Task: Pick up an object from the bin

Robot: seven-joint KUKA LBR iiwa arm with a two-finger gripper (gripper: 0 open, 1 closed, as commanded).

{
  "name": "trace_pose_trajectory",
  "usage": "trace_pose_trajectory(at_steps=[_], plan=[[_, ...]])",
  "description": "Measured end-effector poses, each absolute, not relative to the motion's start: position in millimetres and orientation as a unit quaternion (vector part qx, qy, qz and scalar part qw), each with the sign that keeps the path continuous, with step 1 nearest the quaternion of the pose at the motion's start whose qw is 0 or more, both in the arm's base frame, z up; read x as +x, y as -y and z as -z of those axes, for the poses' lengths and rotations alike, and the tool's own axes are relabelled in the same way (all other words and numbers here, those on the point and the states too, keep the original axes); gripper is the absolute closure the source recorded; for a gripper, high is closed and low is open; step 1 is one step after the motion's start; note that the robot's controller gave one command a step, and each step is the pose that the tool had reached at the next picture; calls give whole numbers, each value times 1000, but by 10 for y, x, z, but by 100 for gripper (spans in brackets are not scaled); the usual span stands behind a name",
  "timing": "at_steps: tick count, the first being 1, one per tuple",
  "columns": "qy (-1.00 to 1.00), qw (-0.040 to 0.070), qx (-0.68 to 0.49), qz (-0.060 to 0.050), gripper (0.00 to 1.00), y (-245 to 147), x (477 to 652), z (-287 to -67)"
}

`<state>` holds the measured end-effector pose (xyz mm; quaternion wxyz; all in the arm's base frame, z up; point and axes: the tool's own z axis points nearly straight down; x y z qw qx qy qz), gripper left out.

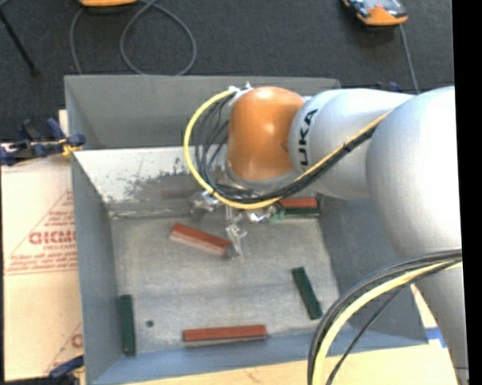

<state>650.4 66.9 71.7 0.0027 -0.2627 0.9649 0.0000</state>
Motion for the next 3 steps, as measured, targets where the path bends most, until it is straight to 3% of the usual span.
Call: trace_pose_trajectory(at_steps=[1,2,3], plan=[[-965,6,-262,0,100,-682,6519,-742],[-866,4,-501,2,100,-159,6500,-1191],[-685,3,-728,3,100,116,6414,-2183]])
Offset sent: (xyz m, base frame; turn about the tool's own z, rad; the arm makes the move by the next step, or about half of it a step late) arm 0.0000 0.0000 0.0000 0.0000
